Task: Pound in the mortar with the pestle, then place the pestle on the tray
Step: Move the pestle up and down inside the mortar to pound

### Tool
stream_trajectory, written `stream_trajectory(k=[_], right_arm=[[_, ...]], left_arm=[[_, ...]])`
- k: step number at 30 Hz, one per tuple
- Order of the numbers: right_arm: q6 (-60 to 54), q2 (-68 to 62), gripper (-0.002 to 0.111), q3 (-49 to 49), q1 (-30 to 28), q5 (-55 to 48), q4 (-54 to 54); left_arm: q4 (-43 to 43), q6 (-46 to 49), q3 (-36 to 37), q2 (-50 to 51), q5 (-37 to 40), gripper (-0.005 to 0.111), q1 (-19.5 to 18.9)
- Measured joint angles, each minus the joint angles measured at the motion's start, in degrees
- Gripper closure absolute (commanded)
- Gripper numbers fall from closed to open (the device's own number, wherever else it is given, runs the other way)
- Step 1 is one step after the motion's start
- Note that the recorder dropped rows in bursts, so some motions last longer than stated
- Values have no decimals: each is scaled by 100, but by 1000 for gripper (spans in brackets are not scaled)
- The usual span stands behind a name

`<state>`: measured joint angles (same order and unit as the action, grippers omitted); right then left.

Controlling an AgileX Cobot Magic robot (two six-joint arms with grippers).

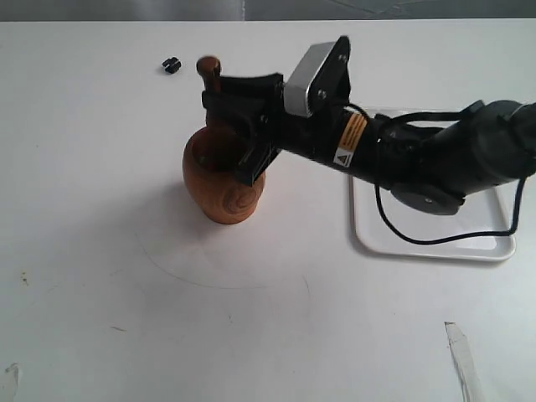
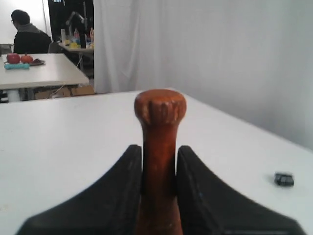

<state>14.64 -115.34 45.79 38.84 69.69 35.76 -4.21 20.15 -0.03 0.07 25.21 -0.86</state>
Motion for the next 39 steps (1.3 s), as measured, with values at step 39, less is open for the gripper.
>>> stream_trajectory(k=[39], right_arm=[[-258,497,108,215,505,-670,-249]], left_arm=[[0,0,0,0,0,107,0]])
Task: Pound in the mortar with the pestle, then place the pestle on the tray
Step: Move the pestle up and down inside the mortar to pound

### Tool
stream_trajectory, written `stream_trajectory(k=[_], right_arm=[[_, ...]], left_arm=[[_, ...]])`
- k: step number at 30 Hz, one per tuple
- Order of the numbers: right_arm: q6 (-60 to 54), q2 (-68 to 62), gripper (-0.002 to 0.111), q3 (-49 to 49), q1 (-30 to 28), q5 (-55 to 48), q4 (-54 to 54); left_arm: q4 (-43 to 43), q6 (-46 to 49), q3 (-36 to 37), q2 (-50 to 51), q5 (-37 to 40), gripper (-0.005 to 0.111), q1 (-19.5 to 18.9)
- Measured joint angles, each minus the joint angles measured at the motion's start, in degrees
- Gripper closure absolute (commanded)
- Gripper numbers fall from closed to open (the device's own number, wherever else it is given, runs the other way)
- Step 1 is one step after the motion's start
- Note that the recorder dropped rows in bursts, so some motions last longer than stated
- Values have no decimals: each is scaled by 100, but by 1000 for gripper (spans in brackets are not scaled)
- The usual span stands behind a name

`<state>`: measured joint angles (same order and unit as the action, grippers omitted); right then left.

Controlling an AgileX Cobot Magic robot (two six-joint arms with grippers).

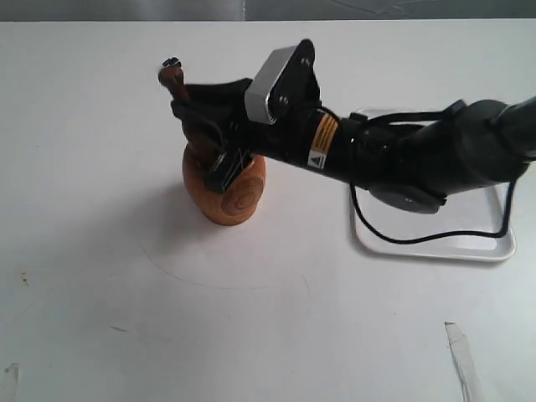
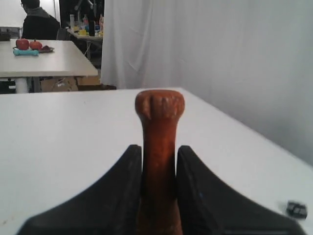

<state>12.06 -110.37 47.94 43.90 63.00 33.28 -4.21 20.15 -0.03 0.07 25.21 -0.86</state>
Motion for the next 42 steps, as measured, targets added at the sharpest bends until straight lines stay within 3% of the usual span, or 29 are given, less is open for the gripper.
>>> stream_trajectory(k=[8,17,22,27,35,42], right_arm=[[89,1509,108,0,4,-824,0],[71,-22,108,-258,4,-524,-198],[-12,-660,108,-217,4,626,-369],[-267,-397,108,-280,4,572,-369],[-509,1279,108,-281,4,29,-556],[-156,867,108,-281,4,-405,-406]], left_arm=[[0,0,0,0,0,107,0],[0,0,0,0,0,107,0],[0,0,0,0,0,107,0],[0,0,0,0,0,107,0],[0,0,0,0,0,107,0],[0,0,0,0,0,107,0]])
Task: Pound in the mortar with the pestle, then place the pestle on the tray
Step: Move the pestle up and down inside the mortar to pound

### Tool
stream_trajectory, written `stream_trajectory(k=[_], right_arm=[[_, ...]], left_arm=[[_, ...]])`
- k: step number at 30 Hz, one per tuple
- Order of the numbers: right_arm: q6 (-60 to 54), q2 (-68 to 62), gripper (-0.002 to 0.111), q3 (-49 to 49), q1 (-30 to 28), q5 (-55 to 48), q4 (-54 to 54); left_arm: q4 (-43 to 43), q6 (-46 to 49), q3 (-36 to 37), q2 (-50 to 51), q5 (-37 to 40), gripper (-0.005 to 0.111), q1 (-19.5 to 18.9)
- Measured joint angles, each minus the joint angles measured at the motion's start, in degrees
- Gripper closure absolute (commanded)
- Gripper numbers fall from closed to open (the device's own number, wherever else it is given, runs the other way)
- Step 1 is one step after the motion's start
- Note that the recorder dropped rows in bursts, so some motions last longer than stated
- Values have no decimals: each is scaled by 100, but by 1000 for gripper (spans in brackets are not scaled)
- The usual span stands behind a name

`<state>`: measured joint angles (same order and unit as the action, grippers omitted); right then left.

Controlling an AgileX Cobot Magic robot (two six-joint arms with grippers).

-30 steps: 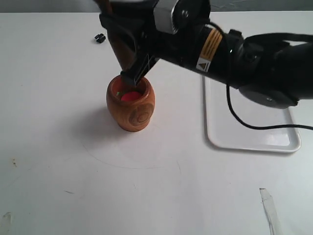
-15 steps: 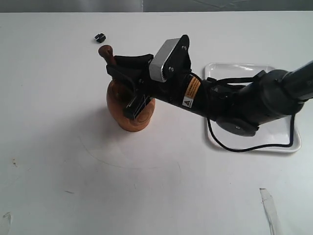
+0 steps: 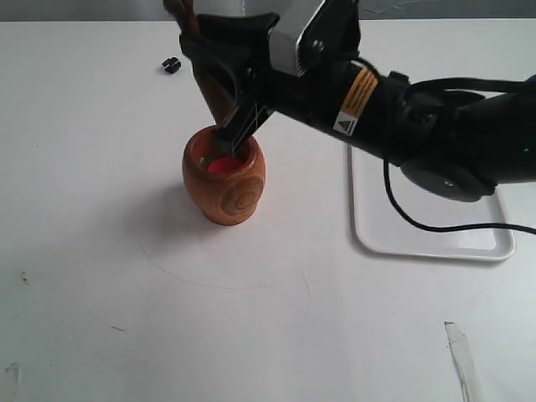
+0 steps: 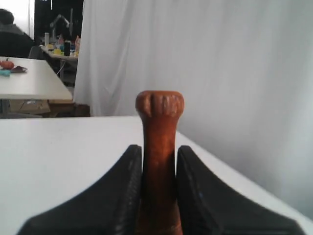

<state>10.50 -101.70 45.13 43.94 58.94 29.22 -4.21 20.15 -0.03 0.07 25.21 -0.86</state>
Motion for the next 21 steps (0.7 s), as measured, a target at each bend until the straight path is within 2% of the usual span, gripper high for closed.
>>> stream_trajectory(k=[6,11,16,21], right_arm=[[207,-1152,108,15,0,267,93],[209,-1398,108,67,0,716,42],[-19,-998,108,17,0,453,-7],[-138,66,108,3,0,349,-92]], left_arm=[[0,0,0,0,0,107,0],[0,0,0,0,0,107,0],[0,0,0,0,0,107,0],[0,0,0,0,0,107,0]])
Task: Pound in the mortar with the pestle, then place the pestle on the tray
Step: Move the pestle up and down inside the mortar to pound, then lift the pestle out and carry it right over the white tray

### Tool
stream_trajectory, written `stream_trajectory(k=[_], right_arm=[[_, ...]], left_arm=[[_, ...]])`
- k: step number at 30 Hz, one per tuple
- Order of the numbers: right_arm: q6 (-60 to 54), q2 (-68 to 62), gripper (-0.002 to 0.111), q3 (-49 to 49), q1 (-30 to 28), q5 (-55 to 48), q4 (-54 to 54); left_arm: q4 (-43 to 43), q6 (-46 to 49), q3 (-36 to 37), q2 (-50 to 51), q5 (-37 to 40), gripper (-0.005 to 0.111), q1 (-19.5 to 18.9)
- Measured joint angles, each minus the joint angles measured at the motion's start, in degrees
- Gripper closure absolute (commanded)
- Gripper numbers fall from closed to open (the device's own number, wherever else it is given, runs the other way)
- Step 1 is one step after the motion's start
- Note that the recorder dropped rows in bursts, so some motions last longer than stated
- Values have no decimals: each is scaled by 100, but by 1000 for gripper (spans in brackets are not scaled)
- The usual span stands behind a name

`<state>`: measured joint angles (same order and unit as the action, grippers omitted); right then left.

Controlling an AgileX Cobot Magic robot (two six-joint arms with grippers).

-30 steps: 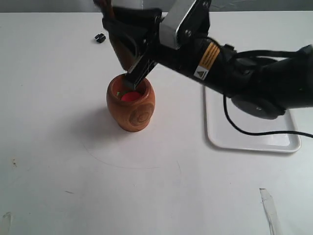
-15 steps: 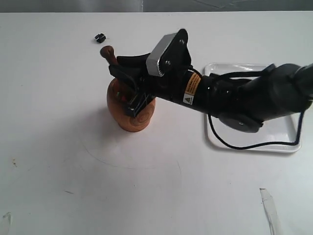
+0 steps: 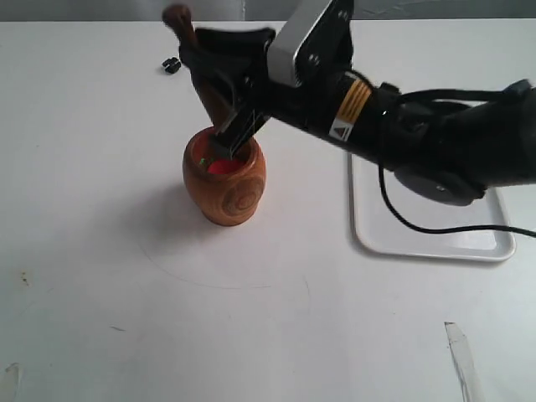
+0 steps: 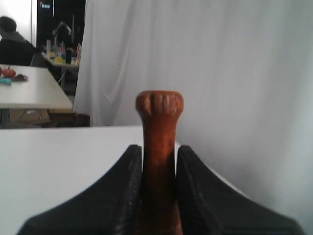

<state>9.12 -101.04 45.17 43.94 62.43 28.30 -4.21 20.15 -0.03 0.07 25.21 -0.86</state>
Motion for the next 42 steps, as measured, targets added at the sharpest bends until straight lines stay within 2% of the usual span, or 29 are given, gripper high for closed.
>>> stream_trajectory(k=[4,9,11,15,25,29,31,32,37,39,42], right_arm=[[-88,782,108,0,0,-457,0],[-388,1591,108,0,0,-1903,-351],[-774,1872,108,0,0,-2597,-1049],[-2384,2336,108,-51,0,-3520,-2738],[-5178,3048,108,-697,-47,-4016,-6463],[-6093,2997,108,-697,-511,-4883,-7952],[-6282,2927,108,-697,-908,-5390,-8367],[-6353,2860,108,-697,-1338,-5926,-8577],[-6267,2482,108,-697,-2609,-7507,-8693],[-5794,2030,108,-619,-2939,-8032,-8053],[-4285,1291,108,49,-3012,-9095,-6431]], left_arm=[[0,0,0,0,0,107,0],[0,0,0,0,0,107,0],[0,0,0,0,0,107,0],[0,0,0,0,0,107,0],[0,0,0,0,0,107,0],[0,0,0,0,0,107,0],[0,0,0,0,0,107,0],[0,0,0,0,0,107,0],[0,0,0,0,0,107,0],[0,0,0,0,0,107,0],[0,0,0,0,0,107,0]])
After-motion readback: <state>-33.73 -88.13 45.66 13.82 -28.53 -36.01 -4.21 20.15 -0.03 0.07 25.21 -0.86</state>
